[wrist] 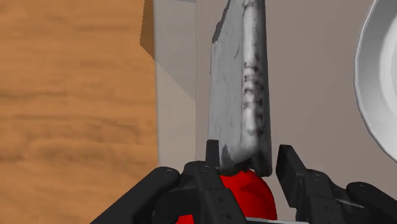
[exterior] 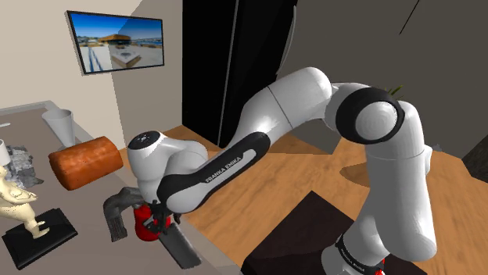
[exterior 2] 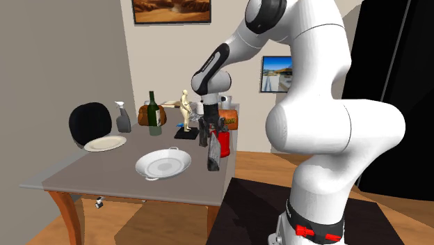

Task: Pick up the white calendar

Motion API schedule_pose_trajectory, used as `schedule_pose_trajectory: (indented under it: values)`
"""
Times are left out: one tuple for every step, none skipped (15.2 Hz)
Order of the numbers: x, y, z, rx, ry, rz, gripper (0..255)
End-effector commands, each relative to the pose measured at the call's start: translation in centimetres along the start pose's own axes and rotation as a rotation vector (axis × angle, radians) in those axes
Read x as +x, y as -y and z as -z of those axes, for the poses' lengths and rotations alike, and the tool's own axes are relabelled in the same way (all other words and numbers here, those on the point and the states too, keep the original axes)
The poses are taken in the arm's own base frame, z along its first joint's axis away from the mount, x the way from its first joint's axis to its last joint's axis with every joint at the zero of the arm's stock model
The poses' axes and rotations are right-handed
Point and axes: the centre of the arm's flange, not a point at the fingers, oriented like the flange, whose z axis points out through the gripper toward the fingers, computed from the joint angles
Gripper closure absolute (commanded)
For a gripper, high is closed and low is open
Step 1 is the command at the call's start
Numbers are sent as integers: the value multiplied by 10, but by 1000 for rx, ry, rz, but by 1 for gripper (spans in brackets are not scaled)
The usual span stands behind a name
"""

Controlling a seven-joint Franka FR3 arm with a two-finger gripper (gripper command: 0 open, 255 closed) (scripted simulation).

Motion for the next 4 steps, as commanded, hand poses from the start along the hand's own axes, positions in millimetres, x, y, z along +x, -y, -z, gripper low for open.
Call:
schedule_pose_trajectory:
  values:
    - [0, 0, 12, 0, 0, 0, 255]
    - [-1, -1, 17, 0, 0, 0, 255]
    - [-1, -1, 18, 0, 0, 0, 255]
    - [-1, -1, 18, 0, 0, 0, 255]
